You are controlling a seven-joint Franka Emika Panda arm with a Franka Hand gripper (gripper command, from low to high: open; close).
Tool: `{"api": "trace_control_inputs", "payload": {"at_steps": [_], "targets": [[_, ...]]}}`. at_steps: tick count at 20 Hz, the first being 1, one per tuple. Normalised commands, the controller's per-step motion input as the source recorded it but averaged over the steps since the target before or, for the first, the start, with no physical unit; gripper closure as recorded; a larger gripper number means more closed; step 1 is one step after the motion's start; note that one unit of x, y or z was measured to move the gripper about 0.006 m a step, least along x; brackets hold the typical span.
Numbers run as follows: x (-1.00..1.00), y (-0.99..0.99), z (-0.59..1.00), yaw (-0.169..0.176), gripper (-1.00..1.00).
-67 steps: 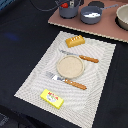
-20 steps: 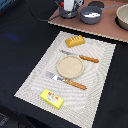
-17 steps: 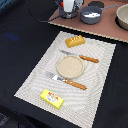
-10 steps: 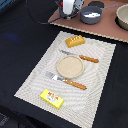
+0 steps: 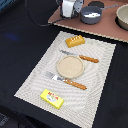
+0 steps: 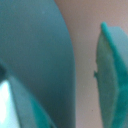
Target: Interact with the objects in diverse but meaningful ways.
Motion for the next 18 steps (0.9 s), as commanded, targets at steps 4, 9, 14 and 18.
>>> {"api": "trace_control_inputs", "payload": {"at_steps": [4, 9, 14, 18], "targets": [[0.13, 0.00, 0.00, 0.021, 1.00], [-0.04, -0.02, -0.05, 0.088, 1.00], [-0.71, -0.06, -0.18, 0.151, 1.00], [-0.98, 0.00, -0.17, 0.106, 1.00]]}}
